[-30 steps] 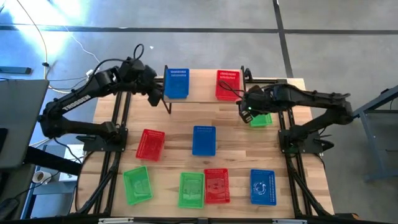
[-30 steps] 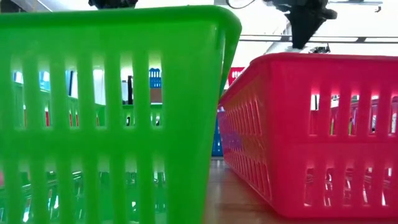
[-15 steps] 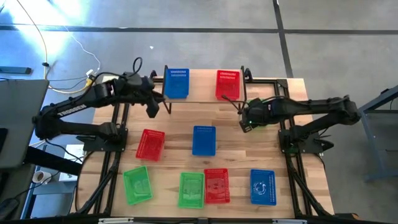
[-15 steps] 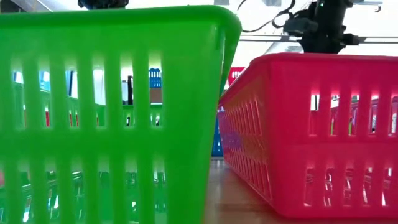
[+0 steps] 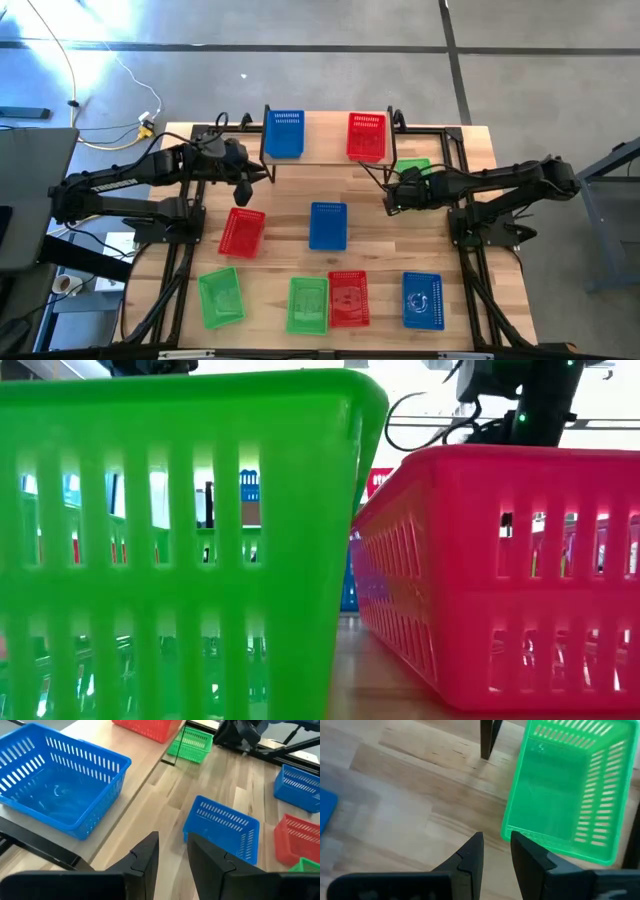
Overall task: Stack baskets on shelf by color
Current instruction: Put the top right green bin on the shelf
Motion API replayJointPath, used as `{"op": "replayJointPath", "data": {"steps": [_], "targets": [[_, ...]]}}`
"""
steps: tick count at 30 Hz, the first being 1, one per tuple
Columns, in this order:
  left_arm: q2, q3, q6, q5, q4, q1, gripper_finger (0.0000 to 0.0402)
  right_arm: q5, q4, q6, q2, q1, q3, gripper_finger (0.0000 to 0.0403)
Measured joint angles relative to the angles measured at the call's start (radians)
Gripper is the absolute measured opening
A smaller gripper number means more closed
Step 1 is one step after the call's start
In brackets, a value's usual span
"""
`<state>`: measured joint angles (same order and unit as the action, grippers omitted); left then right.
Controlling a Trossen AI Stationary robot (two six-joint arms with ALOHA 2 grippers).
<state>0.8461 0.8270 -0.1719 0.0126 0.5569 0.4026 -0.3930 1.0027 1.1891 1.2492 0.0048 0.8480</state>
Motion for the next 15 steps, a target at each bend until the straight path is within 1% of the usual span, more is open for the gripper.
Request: {"op": "replayJointPath", "data": {"steps": [4,6,8,10,15], "targets": [[-0.001,0.000,0.003,0.001,-0.001,0.000,0.0092,-0.002,-0.045,-0.001,0.000,0.000,-0.041,0.0087],[-0.001,0.000,0.016,0.004,-0.002,0.000,0.0092,-0.021,-0.052,-0.002,0.000,0.000,-0.057,0.0087],[-0.001,0.000,0.019,0.019,-0.002,0.000,0.0092,-0.025,-0.050,-0.042,0.000,0.000,-0.066,0.0087],[-0.001,0.000,0.019,0.031,-0.002,0.000,0.0092,-0.009,-0.044,-0.138,0.000,0.000,-0.068,0.0087],[-0.001,0.000,0.018,0.033,-0.002,0.000,0.0092,0.089,0.015,-0.428,0.001,-0.006,-0.036,0.0087]]}}
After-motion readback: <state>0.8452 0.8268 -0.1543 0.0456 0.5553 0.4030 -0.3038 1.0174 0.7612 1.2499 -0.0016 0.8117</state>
